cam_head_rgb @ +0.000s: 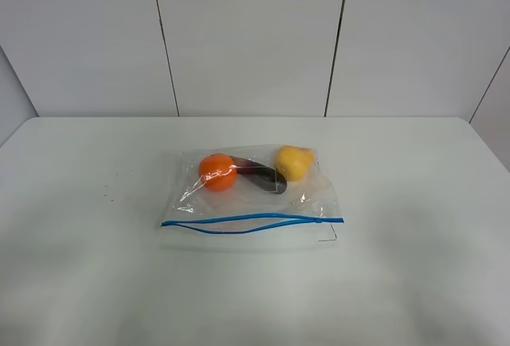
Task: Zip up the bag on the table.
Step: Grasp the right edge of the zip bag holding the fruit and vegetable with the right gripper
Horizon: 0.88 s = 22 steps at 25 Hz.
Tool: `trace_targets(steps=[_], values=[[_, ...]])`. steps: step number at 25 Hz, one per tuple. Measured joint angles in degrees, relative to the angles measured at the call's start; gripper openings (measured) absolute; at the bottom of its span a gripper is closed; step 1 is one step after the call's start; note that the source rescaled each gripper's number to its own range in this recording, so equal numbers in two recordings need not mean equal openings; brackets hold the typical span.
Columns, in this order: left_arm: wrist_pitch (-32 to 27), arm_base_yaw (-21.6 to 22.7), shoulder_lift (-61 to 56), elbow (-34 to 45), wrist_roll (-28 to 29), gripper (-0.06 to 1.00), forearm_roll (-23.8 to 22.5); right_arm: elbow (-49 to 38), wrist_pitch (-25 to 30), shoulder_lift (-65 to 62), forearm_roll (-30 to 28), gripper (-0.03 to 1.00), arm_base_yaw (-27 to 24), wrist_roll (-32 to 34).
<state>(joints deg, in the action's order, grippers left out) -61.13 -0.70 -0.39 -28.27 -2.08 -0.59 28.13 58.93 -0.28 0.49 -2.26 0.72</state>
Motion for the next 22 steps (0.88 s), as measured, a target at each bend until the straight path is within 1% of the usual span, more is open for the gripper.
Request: trace_targets(steps=[22], values=[[0.0, 0.0, 0.0, 0.0, 0.0, 1.0, 0.0, 0.0, 0.0, 0.0, 0.25, 1.0, 0.0, 0.0]])
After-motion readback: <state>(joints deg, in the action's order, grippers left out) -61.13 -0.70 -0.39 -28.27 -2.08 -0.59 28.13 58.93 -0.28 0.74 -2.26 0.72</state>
